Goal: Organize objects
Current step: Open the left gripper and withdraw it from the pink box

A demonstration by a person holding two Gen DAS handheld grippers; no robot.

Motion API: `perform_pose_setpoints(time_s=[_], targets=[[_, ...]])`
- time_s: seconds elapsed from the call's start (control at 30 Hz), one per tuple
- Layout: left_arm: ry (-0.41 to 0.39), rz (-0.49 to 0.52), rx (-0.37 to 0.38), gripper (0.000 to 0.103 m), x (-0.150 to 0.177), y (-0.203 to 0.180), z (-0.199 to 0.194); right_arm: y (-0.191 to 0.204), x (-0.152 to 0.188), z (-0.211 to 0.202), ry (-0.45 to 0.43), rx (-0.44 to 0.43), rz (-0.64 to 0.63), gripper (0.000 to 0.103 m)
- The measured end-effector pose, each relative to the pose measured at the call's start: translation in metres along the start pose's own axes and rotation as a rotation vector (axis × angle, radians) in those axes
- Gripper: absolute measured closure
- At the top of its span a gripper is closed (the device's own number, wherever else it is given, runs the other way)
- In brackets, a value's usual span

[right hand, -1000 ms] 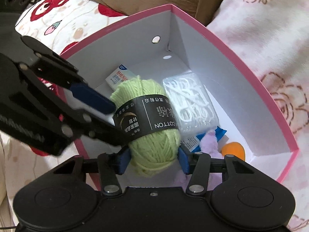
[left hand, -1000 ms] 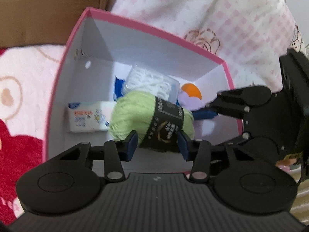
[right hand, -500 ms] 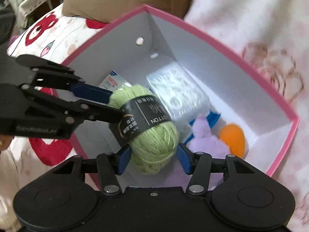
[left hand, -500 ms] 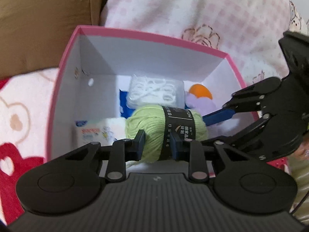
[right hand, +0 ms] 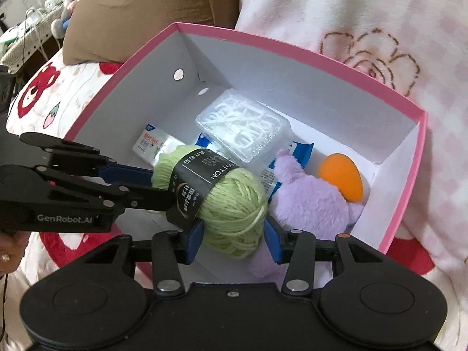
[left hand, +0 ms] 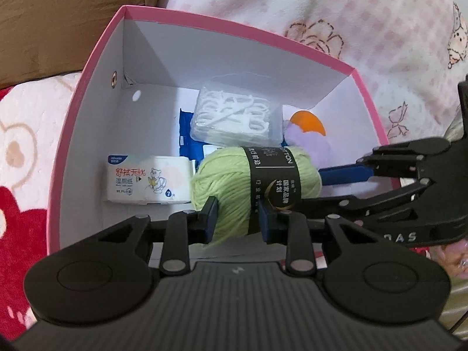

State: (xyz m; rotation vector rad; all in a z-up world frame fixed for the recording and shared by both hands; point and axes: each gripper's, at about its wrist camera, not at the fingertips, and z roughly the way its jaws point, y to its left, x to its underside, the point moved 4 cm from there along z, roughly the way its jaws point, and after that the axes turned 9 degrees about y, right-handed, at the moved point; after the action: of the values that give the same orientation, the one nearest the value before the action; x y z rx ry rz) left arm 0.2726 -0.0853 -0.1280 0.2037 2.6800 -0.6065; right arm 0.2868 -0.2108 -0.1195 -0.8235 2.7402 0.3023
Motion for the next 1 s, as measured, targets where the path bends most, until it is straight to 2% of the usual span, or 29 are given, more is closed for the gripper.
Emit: perform_pose_setpoints(time_s=[0.17, 0.23, 0.3, 0.37, 0.47, 0.57, 0.67, 1.0], targets=[[-0.011, -0.002, -0.013, 0.073, 0.001, -0.005, -0.006, -0.002, 0.006, 0.001, -0.014, 0.011, 0.057, 0.052], [-0.008, -0.016, -0.005, 0.065, 0.001, -0.006, -0.013, 0.003, 0.008, -0.004, -0.037, 0.061, 0.050, 0.048], [-0.002, -0.047, 0.015, 0.061, 0.000, -0.004, -0.020, 0.009, 0.012, -0.010, -0.066, 0.134, 0.034, 0.045], [0.005, -0.056, 0.005, 0.054, -0.001, -0.005, -0.026, 0.016, 0.015, -0.017, -0.104, 0.195, 0.025, 0.042], [0.013, -0.065, -0.021, 0.045, 0.000, -0.005, -0.037, 0.022, 0.016, -0.028, -0.154, 0.225, 0.020, 0.037], [0.018, -0.079, -0.015, 0.043, 0.002, -0.005, -0.049, 0.026, 0.017, -0.039, -0.197, 0.222, 0.039, 0.035], [0.004, -0.071, -0.045, 0.041, 0.003, -0.007, -0.065, 0.029, 0.020, -0.049, -0.229, 0.212, 0.059, 0.034], [-0.017, -0.071, -0.106, 0.038, 0.016, -0.019, -0.113, 0.050, 0.042, -0.081, -0.282, 0.170, 0.112, 0.031]])
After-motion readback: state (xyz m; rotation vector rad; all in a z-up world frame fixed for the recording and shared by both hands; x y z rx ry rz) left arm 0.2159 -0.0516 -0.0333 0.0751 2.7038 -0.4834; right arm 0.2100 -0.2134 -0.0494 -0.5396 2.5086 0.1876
